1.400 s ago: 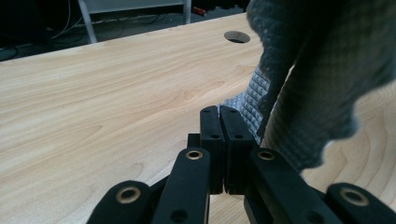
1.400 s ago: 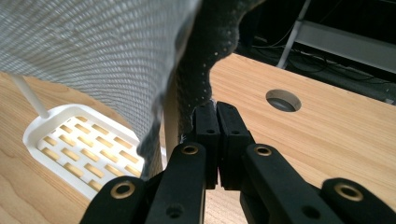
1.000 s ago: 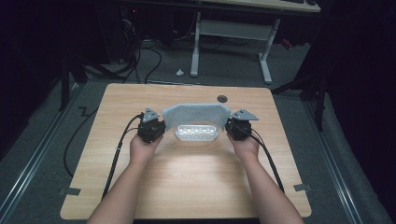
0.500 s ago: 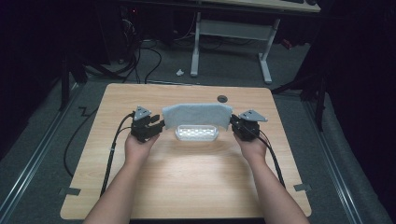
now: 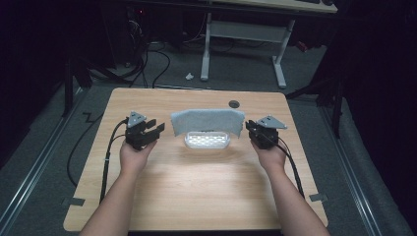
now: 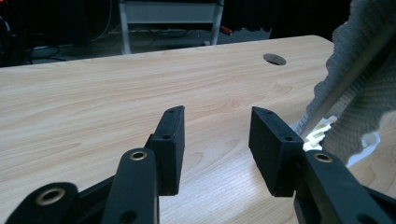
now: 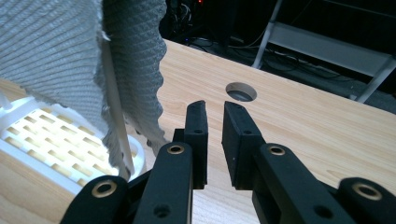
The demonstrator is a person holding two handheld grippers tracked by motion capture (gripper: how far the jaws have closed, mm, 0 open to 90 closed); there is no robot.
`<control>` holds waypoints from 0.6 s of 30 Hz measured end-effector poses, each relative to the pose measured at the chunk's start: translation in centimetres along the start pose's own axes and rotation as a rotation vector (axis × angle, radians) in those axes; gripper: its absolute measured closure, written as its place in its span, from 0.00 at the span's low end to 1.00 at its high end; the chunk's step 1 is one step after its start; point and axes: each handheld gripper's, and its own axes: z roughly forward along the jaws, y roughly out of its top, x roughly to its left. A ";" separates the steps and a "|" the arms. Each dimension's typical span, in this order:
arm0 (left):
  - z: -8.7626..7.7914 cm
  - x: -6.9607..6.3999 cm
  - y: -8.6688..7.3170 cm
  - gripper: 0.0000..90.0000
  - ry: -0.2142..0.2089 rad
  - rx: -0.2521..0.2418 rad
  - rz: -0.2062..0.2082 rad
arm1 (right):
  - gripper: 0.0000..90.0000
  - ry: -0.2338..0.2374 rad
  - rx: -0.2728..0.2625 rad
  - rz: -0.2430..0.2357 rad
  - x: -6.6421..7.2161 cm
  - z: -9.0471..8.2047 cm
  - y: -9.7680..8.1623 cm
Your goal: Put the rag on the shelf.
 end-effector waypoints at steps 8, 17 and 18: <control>-4.0 -1.6 -1.7 0.60 -0.005 -0.004 0.065 | 0.83 0.031 -0.030 -0.029 0.2 -3.6 -0.8; -8.8 -6.1 -5.5 0.55 -0.100 0.057 0.098 | 0.70 0.080 -0.040 -0.001 2.2 -9.5 -3.1; -8.9 -6.9 -5.9 0.54 -0.114 0.068 0.108 | 0.69 0.088 -0.043 0.002 2.7 -10.0 -3.4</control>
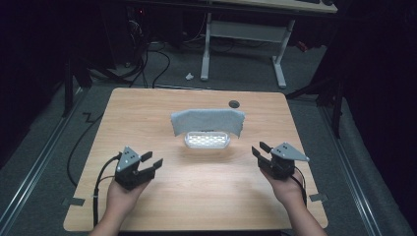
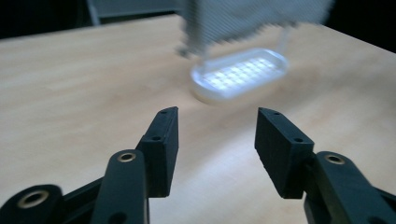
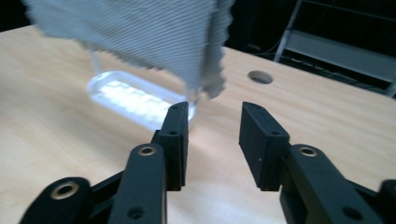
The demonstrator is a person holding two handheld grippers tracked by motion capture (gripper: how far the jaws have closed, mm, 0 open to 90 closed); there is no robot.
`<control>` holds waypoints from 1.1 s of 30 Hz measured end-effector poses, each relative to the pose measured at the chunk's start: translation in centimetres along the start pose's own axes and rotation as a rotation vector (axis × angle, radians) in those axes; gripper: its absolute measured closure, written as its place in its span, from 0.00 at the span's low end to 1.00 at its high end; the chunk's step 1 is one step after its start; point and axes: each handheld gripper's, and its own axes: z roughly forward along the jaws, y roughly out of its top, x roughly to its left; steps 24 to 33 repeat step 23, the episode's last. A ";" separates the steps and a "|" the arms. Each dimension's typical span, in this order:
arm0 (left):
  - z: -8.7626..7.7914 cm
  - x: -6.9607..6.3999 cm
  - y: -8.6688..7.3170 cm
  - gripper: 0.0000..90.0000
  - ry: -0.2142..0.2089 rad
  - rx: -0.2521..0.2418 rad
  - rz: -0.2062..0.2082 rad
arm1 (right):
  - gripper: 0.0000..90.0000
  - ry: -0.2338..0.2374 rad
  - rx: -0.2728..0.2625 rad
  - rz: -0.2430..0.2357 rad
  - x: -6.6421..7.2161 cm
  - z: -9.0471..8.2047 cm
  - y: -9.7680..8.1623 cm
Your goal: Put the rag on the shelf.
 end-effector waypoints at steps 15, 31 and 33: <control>3.2 -7.5 -4.2 0.45 -0.145 0.174 0.132 | 0.57 0.046 0.175 -0.100 8.5 -0.6 -6.3; 2.8 -5.0 -4.4 0.45 -0.116 0.173 0.000 | 0.56 0.062 0.221 -0.033 7.1 0.1 -6.8; 2.8 -5.0 -4.4 0.45 -0.116 0.173 0.000 | 0.56 0.062 0.221 -0.033 7.1 0.1 -6.8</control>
